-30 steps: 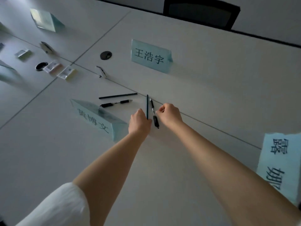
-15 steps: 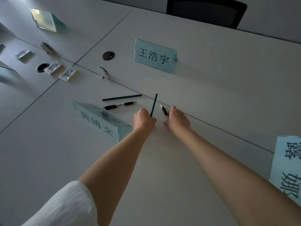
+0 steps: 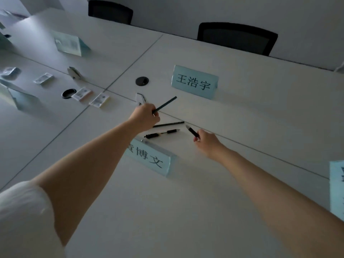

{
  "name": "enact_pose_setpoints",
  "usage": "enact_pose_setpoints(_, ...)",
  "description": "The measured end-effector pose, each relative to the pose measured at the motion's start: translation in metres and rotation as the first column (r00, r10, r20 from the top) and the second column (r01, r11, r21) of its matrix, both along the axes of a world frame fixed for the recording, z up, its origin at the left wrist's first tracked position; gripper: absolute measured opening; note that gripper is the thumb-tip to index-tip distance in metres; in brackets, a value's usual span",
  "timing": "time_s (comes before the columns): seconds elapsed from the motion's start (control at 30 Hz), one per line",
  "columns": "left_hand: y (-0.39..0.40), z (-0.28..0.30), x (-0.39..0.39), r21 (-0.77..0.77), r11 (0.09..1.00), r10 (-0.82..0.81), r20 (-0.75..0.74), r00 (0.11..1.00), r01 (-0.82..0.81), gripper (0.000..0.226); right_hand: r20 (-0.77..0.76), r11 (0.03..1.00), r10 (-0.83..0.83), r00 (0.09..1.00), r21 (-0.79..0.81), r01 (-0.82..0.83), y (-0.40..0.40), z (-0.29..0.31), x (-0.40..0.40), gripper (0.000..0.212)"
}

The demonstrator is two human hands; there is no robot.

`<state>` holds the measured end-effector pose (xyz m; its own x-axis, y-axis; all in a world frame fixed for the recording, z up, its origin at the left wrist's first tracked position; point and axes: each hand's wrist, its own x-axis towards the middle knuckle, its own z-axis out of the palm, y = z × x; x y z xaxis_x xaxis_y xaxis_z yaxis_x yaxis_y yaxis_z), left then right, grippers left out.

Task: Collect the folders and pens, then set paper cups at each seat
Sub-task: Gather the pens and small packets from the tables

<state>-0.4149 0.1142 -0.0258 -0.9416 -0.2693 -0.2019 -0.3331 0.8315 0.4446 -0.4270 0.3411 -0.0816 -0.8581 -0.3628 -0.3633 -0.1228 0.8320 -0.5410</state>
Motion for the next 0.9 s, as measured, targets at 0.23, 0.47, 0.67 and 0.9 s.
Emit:
enact_pose_setpoints(0.23, -0.060, -0.041, -0.012, -0.027, 0.983, -0.177, 0.061, 0.982, 0.179, 0.014, -0.136, 0.972, 0.233, 0.963, 0.040, -0.230, -0.058, 0.003, -0.013, 0.025)
enact_pose_setpoints(0.47, -0.071, -0.080, -0.052, 0.029, 0.958, -0.287, 0.097, 0.953, 0.285, 0.017, -0.173, 0.915, 0.397, 0.902, 0.148, -0.374, -0.100, -0.017, -0.027, 0.041)
enact_pose_setpoints(0.67, -0.061, -0.093, -0.073, -0.032, 0.927, -0.367, 0.148, 0.919, 0.375, 0.009, -0.256, 0.915, 0.380, 0.889, 0.245, -0.320, -0.103, -0.039, -0.027, 0.033)
enact_pose_setpoints(0.9, -0.068, -0.089, -0.068, -0.118, 0.907, -0.387, 0.141, 0.911, 0.404, 0.010, -0.305, 0.947, 0.247, 0.920, 0.276, -0.163, -0.089, -0.041, -0.016, 0.020)
